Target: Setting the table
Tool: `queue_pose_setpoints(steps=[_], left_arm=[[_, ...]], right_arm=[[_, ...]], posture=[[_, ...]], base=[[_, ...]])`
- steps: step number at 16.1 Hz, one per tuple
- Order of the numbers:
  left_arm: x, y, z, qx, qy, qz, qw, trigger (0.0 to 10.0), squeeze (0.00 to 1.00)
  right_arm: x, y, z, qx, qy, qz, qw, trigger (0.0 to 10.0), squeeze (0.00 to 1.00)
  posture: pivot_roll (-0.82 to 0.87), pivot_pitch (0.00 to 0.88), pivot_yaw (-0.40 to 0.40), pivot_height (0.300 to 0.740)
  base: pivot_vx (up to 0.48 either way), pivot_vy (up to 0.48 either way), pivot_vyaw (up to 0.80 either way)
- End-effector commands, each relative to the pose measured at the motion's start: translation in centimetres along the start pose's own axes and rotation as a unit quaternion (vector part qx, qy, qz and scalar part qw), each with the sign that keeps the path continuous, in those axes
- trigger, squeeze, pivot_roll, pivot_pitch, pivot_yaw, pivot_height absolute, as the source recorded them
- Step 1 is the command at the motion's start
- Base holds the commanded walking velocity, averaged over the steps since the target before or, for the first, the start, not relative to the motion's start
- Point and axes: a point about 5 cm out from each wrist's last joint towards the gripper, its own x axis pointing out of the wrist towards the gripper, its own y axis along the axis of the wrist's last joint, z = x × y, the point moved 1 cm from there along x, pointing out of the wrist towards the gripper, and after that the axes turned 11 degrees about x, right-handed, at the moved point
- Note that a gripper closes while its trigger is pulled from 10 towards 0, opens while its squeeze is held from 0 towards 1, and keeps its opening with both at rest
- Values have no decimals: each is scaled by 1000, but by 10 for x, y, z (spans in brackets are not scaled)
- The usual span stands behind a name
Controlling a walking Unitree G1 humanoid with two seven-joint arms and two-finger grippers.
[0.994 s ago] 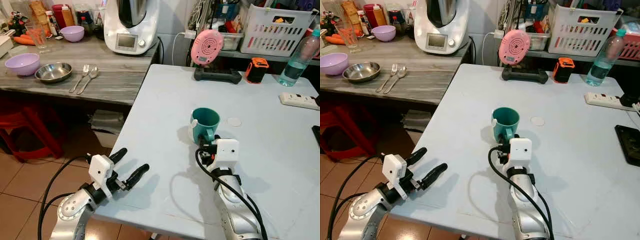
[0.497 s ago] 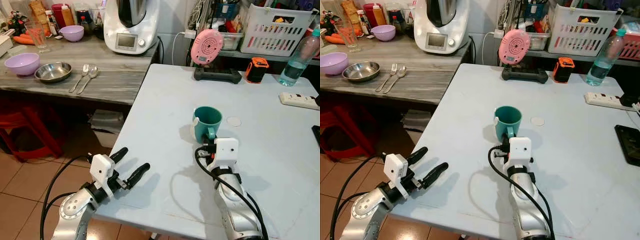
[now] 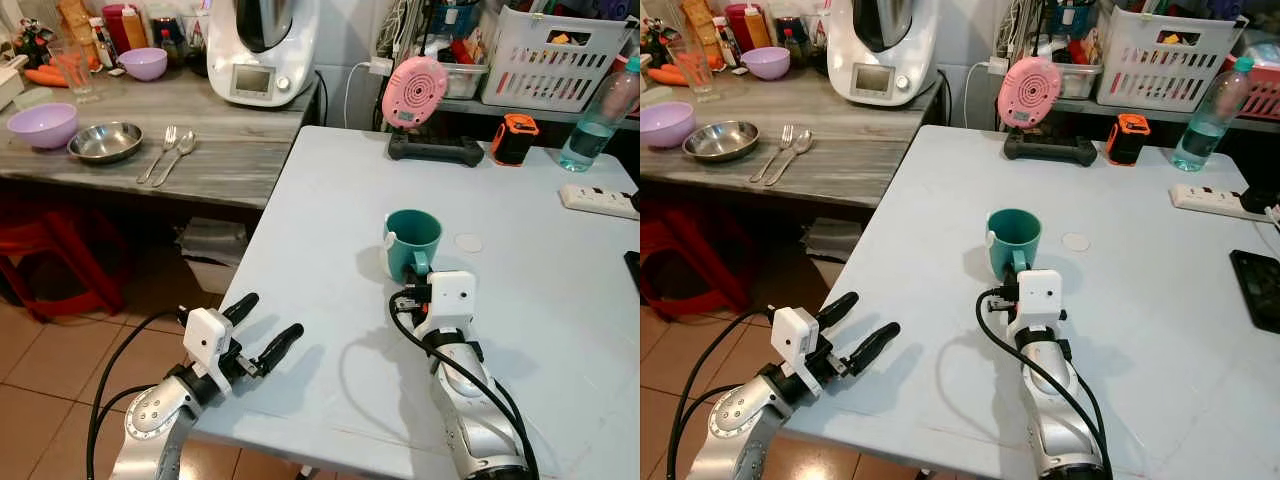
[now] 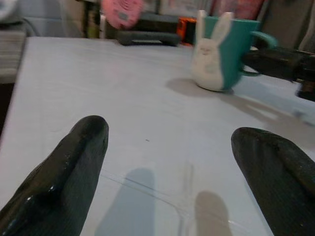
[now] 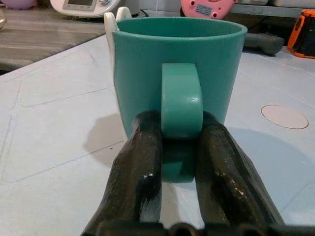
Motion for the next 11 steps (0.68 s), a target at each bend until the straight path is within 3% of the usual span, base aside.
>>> queue_pose_setpoints(steps=[1, 2, 5, 7, 11], left_arm=[[5, 11, -10, 16, 23, 17, 999, 10000, 0], [5, 13, -14, 18, 39, 18, 999, 10000, 0], [7, 22, -34, 20, 123, 11, 992, 10000, 0], [11, 21, -49, 13, 196, -22, 980, 10000, 0], [18, 27, -51, 34, 216, -24, 975, 10000, 0]], right_arm=[[0, 16, -4, -5, 13, 29, 999, 510, 0], [-2, 20, -4, -8, 15, 38, 999, 9843, 0], [-8, 29, 2, -19, 15, 54, 998, 10000, 0], [-10, 27, 13, -21, -2, 45, 999, 10000, 0], [-7, 28, 14, -11, -7, 39, 999, 10000, 0]], posture=[[35, 0, -26, 740], [32, 0, -29, 740], [27, 0, -35, 740], [24, 0, -41, 740], [24, 0, -48, 740]], base=[[0, 0, 0], [0, 0, 0], [0, 0, 0], [0, 0, 0], [0, 0, 0]])
